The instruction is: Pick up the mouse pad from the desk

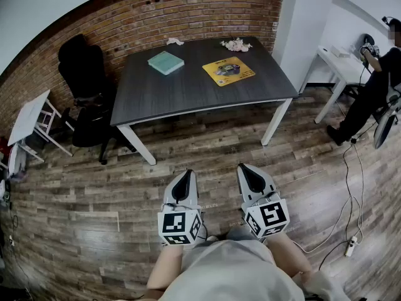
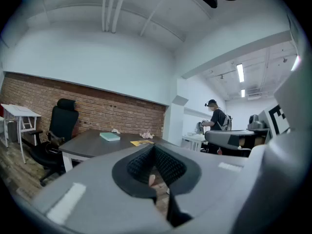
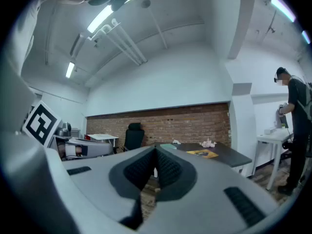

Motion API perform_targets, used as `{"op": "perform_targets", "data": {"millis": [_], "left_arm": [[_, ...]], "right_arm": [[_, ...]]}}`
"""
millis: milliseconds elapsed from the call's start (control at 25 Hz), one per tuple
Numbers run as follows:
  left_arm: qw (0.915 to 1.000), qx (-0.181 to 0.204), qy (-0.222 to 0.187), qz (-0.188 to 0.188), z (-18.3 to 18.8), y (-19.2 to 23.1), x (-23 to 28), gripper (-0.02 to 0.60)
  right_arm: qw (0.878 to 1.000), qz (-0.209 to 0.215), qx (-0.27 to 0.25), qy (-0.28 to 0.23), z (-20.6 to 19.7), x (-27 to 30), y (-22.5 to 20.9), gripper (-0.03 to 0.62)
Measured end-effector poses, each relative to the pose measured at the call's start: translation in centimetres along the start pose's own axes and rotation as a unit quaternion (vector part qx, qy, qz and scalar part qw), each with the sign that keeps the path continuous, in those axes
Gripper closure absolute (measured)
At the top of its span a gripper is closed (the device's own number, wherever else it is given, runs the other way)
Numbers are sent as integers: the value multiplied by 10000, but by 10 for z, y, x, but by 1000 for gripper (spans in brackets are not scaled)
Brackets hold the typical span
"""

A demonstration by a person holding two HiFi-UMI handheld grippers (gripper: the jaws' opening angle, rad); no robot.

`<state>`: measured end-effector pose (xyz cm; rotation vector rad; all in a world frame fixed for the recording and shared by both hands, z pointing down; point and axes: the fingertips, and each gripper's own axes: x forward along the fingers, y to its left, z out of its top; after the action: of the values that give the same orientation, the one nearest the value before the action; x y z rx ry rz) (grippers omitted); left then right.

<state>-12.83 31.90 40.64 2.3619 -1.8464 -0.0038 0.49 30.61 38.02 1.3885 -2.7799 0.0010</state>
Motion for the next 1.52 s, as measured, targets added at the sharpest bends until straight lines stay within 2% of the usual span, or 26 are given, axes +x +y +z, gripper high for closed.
{"op": "perform_targets", "data": {"millis": [360,520,640,680,880,1080,1240,1520], "left_arm": [[9999,-80,-58,-63,3,13,-5,572],[9997,-224,-114,-35,4,20,-10,572],[9996,-246,-85,-83,3,27,-10,462],[9997,-219,-81,-68,2,30,-9,431],[10000,-75,10,1,-5,40,1,330],[9998,-131,136,43,-12,54,24,264],[9998,-86,185,67,-12,60,55,250],[9995,-84,309,2,-11,65,150,249]], "right_arm": [[10000,-5,48,19,2,7,10,594],[9997,74,237,-13,1,7,15,594],[9993,-6,364,20,-1,8,13,591],[9991,-28,410,42,-2,10,11,571],[9986,-6,531,72,-8,21,-2,353],[9982,-9,600,8,-9,42,-18,240],[9978,-20,667,44,-15,67,-43,204],[9971,-36,753,101,-21,136,-116,201]]}}
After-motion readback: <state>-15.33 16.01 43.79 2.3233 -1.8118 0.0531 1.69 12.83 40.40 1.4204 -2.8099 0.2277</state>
